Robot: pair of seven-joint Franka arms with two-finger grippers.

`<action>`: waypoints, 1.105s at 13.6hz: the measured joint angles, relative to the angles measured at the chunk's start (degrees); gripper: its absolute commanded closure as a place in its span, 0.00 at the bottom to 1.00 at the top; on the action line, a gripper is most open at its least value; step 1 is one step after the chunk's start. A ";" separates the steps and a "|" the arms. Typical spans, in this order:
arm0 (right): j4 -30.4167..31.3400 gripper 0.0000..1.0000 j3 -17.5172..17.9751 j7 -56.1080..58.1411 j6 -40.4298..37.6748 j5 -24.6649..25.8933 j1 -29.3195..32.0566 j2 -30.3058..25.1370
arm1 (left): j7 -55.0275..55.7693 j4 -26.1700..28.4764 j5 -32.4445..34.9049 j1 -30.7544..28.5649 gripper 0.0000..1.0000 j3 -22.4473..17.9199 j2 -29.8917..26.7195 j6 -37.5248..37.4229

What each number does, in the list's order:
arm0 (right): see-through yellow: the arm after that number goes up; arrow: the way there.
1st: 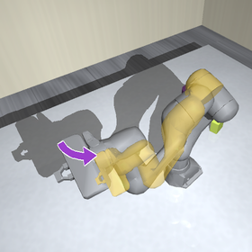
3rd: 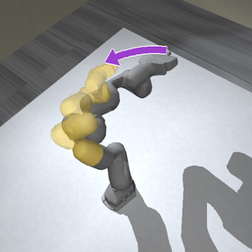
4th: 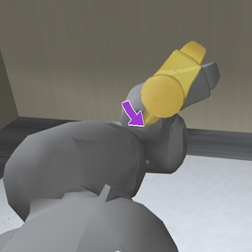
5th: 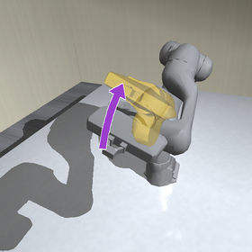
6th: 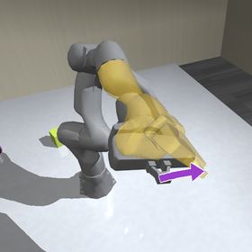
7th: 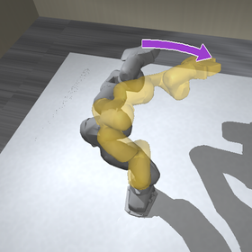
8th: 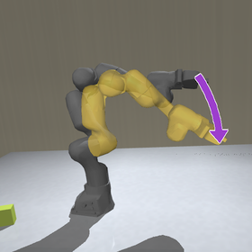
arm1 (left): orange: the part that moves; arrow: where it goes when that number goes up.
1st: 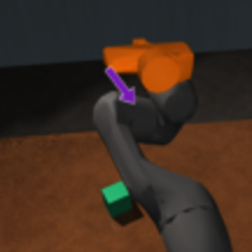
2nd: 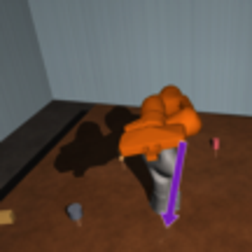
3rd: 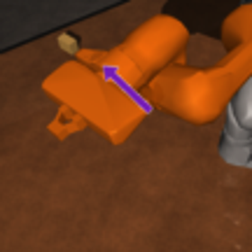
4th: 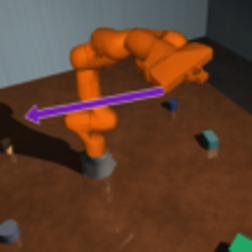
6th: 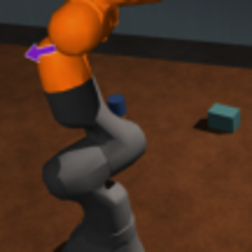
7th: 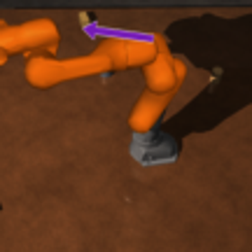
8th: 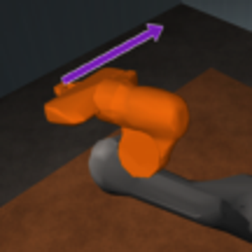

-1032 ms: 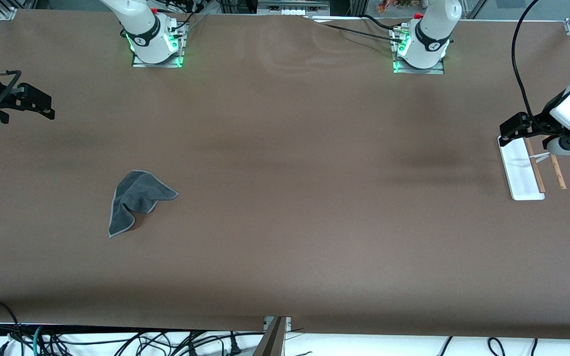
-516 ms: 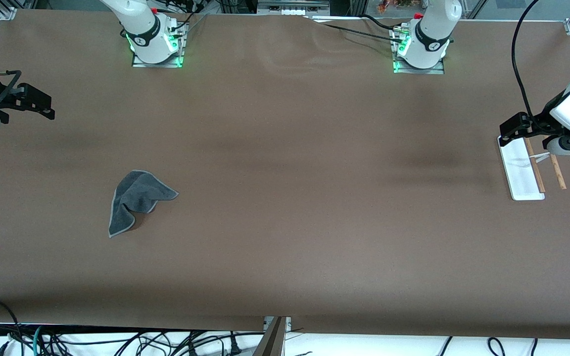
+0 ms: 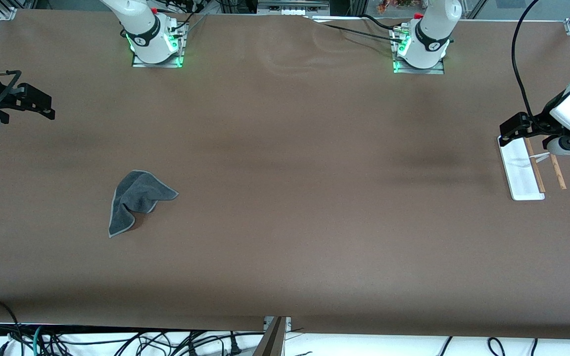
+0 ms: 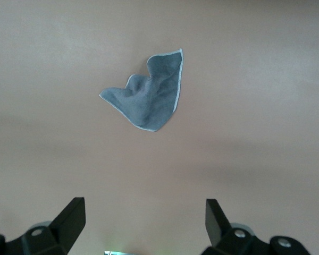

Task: Pass towel and hang on rack

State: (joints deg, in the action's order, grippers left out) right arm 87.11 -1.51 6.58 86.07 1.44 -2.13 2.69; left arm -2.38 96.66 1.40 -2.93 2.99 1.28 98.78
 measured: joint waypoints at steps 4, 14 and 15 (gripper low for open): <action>-0.01 0.00 0.05 0.00 0.39 -0.08 0.00 0.52 | 0.00 0.00 0.00 0.00 0.00 0.00 0.00 0.00; -0.01 0.00 0.64 0.00 8.02 -0.81 -0.42 7.63 | 0.00 -0.02 0.00 -0.03 0.00 0.00 0.04 0.00; 0.02 0.00 0.73 0.00 10.14 -0.81 -0.60 8.95 | 0.00 -0.03 0.00 -0.04 0.00 -0.01 0.04 0.00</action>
State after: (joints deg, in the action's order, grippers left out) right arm 87.13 -0.78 6.58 96.22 0.63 -2.72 11.63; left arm -2.38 96.64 1.40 -2.97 2.99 1.32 98.78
